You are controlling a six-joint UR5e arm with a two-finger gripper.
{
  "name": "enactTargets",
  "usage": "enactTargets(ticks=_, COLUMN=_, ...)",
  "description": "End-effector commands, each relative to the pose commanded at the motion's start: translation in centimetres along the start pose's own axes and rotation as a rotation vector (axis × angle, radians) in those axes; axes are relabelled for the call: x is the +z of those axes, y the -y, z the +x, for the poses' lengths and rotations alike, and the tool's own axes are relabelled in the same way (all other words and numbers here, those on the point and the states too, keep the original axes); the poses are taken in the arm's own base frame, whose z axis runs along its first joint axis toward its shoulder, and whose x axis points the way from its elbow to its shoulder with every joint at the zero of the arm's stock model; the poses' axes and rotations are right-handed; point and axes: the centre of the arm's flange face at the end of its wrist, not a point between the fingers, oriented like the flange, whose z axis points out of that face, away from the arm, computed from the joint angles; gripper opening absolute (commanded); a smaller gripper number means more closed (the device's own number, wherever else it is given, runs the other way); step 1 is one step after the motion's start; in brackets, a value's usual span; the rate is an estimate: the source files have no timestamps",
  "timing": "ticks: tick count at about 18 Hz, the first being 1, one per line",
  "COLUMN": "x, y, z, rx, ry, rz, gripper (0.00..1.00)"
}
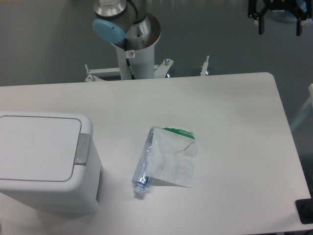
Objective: Open the trash can
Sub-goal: 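Move the open gripper in from its raised start position toward the table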
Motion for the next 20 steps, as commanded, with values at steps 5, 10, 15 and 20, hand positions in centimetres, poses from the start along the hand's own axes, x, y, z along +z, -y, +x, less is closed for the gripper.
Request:
enactTargets(ticks=5, x=-0.1, y=1.9, z=0.4, rx=-0.019, ry=-0.003, rz=0.011, gripper=1.00)
enactTargets(ticks=10, x=0.4, y=6.5, z=1.7, rx=-0.154, ry=-0.030, rz=0.050, gripper=1.00)
enactTargets(ticks=15, x=0.4, y=12.3, z=3.3, rx=-0.266, ry=-0.037, rz=0.105, gripper=1.00)
enactTargets(ticks=20, x=0.6, y=18.7, z=5.2, rx=-0.451, ry=-0.037, rz=0.180, gripper=1.00)
